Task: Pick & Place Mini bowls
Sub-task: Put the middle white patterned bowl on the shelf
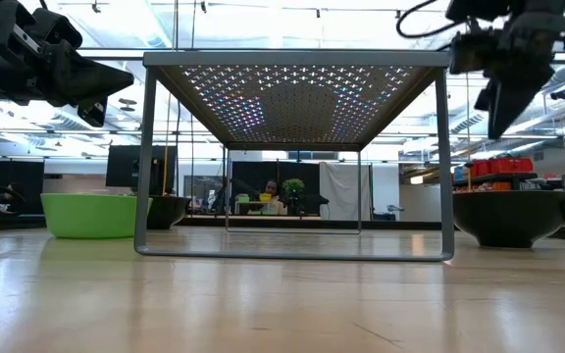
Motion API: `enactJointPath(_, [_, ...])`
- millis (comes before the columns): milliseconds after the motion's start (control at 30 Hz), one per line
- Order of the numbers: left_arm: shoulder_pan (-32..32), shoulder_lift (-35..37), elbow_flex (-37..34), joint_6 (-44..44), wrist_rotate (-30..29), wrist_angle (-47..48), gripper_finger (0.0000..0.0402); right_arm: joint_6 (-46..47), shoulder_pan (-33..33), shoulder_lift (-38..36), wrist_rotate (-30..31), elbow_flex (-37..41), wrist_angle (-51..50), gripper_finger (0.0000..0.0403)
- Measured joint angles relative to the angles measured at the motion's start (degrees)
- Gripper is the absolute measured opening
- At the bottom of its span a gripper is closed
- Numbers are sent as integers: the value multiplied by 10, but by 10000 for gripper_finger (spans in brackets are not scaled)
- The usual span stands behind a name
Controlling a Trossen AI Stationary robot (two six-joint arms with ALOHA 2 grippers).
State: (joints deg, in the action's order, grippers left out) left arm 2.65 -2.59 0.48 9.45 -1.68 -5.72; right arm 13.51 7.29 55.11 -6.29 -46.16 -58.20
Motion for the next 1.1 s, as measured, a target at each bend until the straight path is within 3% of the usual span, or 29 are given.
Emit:
enactJointPath(267, [0,0,0,0,0,0,14,63,0,0,-1,72,33,201])
enactJointPath(500, [0,0,0,0,0,0,14,128,0,0,-4,120,71,249])
enactJointPath(867, [0,0,0,0,0,0,14,287,0,0,-6,165,112,241])
enactJointPath(1100, [0,0,0,0,0,0,14,324,0,0,-6,168,114,221])
